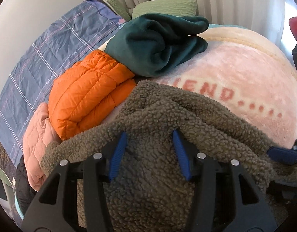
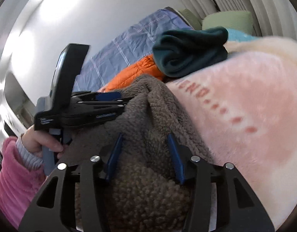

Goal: Fold large clothes

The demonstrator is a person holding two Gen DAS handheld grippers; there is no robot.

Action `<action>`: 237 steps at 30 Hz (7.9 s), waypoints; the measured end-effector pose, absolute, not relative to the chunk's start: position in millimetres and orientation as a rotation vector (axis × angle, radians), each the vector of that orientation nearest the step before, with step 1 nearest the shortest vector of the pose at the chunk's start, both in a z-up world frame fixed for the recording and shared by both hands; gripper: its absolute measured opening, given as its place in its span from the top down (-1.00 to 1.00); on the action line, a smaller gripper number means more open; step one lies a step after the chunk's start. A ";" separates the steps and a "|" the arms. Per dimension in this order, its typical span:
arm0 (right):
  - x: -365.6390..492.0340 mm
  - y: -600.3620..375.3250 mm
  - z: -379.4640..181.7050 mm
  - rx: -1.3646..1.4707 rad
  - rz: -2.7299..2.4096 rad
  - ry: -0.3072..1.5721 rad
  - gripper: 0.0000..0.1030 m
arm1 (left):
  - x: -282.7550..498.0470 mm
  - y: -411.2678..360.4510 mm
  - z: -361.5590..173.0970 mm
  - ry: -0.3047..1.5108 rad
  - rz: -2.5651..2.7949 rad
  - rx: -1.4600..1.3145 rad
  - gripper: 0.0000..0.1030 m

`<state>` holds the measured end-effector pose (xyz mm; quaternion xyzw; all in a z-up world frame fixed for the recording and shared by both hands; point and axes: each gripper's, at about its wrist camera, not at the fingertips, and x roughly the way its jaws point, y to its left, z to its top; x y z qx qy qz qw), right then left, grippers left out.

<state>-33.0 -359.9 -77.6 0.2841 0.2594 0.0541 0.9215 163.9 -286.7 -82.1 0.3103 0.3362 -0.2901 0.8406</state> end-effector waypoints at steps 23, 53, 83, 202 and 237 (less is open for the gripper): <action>-26.0 -359.2 -73.1 0.533 0.083 0.602 -0.06 | 193.7 -336.4 -98.0 0.785 -0.616 0.758 -0.15; -22.8 -426.3 -112.2 0.964 0.224 0.799 -0.51 | 175.5 -317.9 -85.9 0.726 -0.596 0.740 -0.13; -12.8 -408.4 -119.5 0.908 0.215 0.750 0.24 | 184.8 -216.4 -12.7 0.679 -0.616 0.258 -0.72; 235.9 177.3 -54.7 0.167 0.711 0.836 0.04 | 242.7 403.1 -69.5 0.532 0.241 -0.147 -0.53; -37.9 -24.3 56.9 -0.049 0.445 0.437 -0.91 | -38.9 153.3 -13.4 0.341 -0.016 -0.135 -0.96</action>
